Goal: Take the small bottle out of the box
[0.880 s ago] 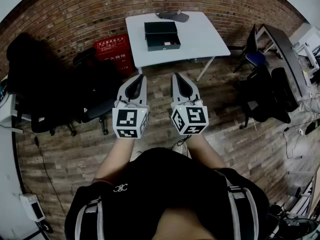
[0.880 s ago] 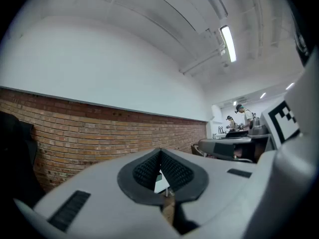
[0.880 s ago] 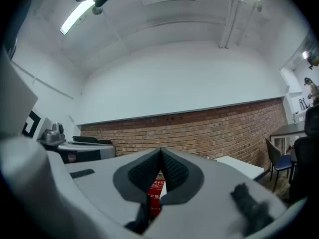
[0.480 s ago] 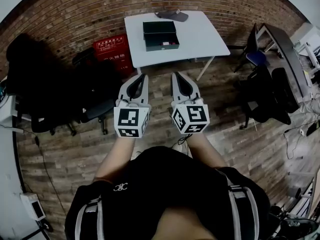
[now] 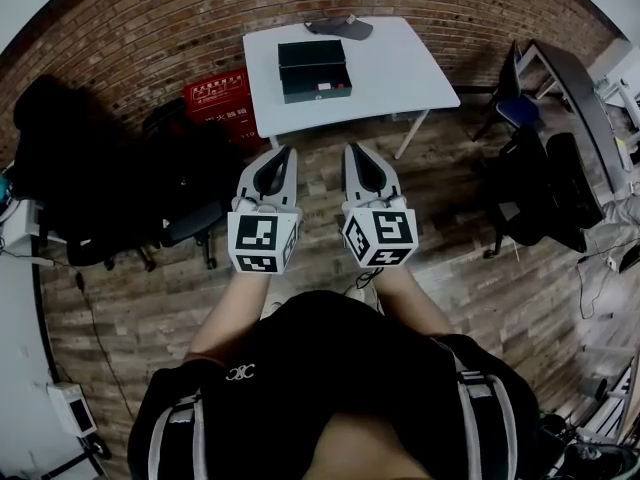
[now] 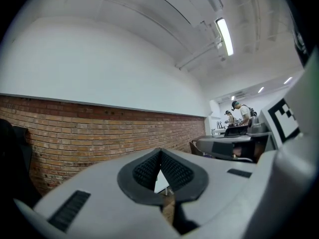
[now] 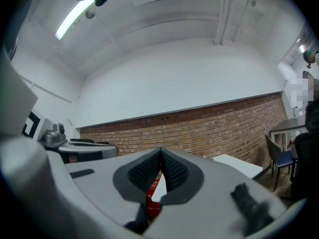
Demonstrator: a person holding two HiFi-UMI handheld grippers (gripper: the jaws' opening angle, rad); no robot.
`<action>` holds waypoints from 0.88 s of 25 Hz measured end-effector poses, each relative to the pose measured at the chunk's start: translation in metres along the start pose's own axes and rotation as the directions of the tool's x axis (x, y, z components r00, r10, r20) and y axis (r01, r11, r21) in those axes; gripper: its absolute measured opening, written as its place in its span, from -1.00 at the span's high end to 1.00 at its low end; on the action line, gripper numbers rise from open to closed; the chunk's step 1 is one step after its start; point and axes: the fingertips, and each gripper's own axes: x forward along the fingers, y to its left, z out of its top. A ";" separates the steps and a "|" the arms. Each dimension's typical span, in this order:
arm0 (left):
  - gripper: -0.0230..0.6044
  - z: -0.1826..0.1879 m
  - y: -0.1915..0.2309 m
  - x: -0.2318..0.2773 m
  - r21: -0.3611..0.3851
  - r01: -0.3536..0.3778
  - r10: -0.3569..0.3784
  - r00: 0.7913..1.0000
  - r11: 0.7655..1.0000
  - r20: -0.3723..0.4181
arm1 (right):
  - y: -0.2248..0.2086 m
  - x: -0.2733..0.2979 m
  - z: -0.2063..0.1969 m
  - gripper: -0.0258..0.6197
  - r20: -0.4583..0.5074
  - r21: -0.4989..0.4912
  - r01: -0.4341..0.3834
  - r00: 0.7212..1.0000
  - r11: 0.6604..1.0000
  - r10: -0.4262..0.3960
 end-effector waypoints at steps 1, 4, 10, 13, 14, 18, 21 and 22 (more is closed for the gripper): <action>0.89 0.000 -0.007 0.006 0.002 0.005 -0.005 1.000 1.000 -0.003 | -0.007 -0.001 0.001 0.83 0.005 0.000 -0.003 1.000 1.000 0.003; 0.89 0.001 -0.031 0.023 0.003 0.012 -0.012 1.000 1.000 -0.008 | -0.032 -0.006 0.003 0.83 0.011 0.001 -0.011 1.000 1.000 0.011; 0.89 0.003 -0.071 0.058 -0.010 -0.031 0.031 1.000 0.999 -0.001 | -0.086 -0.015 0.006 0.83 0.011 -0.016 -0.052 0.999 0.998 0.053; 0.89 -0.001 -0.092 0.073 -0.017 -0.044 0.044 0.999 0.999 -0.009 | -0.113 -0.016 0.006 0.83 0.004 -0.022 -0.067 0.998 0.998 0.067; 0.89 -0.003 -0.099 0.077 -0.013 -0.044 0.044 0.999 0.999 -0.016 | -0.122 -0.016 0.006 0.83 0.001 -0.021 -0.068 0.998 0.997 0.068; 0.89 -0.011 -0.112 0.095 -0.005 -0.049 0.049 0.998 0.999 -0.049 | -0.146 -0.012 -0.004 0.83 -0.018 -0.003 -0.062 0.998 0.998 0.062; 0.89 -0.014 -0.109 0.107 -0.014 -0.059 0.059 0.997 0.998 -0.056 | -0.151 -0.006 -0.009 0.83 -0.027 0.000 -0.075 0.997 0.997 0.075; 0.89 -0.015 -0.107 0.112 -0.014 -0.061 0.060 0.997 0.998 -0.057 | -0.152 -0.003 -0.010 0.83 -0.027 -0.002 -0.079 0.997 0.997 0.079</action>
